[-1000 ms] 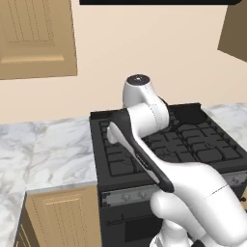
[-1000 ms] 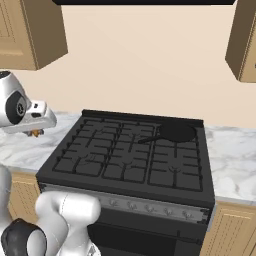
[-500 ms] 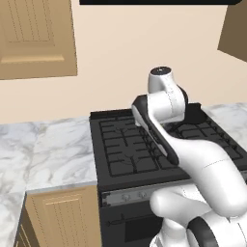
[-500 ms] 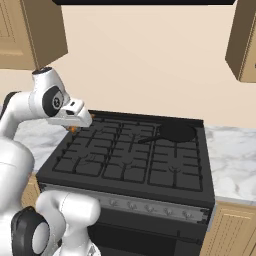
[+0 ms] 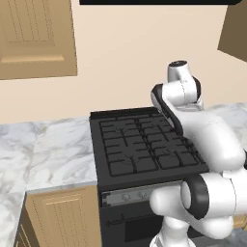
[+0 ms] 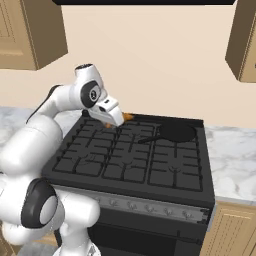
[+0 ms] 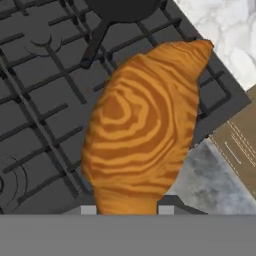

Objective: Pick the croissant and place it on the pan. Then turn on the stove to warm the croissant.

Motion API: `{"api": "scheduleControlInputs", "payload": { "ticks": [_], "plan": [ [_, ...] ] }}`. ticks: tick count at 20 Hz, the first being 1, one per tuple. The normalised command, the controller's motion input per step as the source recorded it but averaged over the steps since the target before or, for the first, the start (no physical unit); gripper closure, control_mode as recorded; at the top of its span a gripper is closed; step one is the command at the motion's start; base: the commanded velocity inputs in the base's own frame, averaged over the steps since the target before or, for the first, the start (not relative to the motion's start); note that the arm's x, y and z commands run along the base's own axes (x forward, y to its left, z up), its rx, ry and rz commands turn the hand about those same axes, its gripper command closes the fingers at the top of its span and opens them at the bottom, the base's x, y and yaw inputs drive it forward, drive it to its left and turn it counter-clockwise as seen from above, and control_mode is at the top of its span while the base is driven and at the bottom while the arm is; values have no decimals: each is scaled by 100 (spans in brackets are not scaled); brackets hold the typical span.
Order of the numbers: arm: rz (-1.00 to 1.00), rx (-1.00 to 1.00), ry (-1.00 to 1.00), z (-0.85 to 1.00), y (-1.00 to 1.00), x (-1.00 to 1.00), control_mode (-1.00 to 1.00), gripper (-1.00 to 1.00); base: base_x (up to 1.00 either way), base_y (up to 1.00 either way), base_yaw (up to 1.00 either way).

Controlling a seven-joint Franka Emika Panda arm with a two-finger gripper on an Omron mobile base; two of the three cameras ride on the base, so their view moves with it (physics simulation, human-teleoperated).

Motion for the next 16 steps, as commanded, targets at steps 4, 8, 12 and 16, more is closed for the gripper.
{"api": "scheduleControlInputs", "payload": {
  "ticks": [4, 8, 12, 16],
  "plan": [
    [-31, 5, 0, -1, -85, 41, -100, 100, 0, 0, 0],
    [-24, 9, 0, -12, -67, 27, -100, 100, 0, 0, 0],
    [-18, 11, 0, -12, -45, 18, -100, 100, 0, 0, 0],
    [-12, 12, 0, -15, -11, 19, -100, 100, 0, 0, 0]
  ]
}}
